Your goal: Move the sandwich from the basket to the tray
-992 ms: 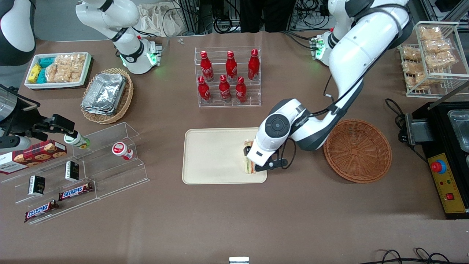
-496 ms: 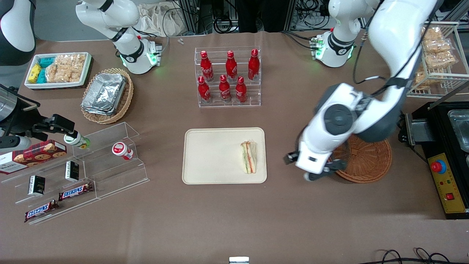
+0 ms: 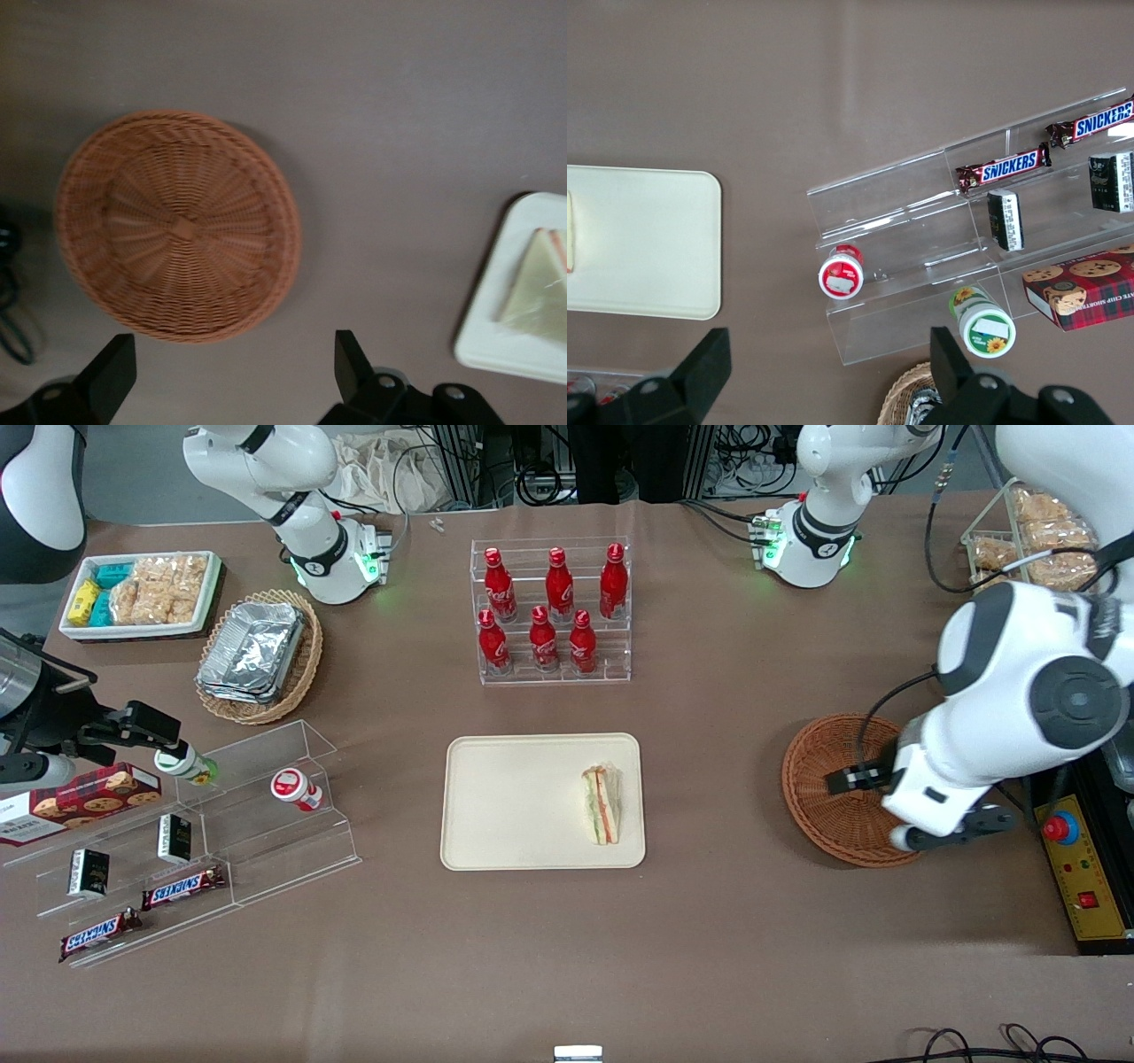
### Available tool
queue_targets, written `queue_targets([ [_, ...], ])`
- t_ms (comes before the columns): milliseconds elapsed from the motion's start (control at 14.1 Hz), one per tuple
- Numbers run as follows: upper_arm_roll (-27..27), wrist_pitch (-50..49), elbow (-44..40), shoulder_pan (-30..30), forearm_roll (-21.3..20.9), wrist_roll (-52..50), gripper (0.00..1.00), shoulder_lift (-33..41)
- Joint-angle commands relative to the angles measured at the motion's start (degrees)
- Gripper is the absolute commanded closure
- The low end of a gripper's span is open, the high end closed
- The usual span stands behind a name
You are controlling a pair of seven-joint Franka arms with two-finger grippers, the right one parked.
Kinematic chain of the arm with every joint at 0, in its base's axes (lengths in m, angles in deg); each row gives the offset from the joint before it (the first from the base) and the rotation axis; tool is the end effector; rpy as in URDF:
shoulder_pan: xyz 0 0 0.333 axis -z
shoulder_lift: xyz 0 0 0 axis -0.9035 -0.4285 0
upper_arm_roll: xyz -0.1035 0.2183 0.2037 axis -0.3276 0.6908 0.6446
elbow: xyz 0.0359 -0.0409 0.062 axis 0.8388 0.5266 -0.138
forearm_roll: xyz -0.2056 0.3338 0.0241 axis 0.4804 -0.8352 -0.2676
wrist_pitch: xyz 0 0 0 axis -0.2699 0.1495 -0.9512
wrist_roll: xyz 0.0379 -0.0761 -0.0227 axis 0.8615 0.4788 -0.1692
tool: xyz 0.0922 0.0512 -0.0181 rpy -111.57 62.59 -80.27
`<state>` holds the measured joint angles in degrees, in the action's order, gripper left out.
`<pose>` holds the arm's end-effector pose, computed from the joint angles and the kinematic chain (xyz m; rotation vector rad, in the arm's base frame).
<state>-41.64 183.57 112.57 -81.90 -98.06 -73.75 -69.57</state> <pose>0.6306 -0.0984 0.4720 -3.1019 -0.2674 0.2038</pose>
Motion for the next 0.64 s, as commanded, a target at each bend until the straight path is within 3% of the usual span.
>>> queue_targets([
  [0, 8.9, 0.1, 7.3, 1.8, 6.1, 13.2, 0.01, 8.9],
  [142, 18.4, -0.3, 8.6, 6.5, 10.1, 21.8, 0.01, 11.5],
  [213, 20.0, -0.5, 8.6, 7.3, 10.1, 24.2, 0.01, 11.5],
  [567, 20.3, -7.7, -0.1, 6.9, 8.6, 26.3, 0.0, 9.3],
])
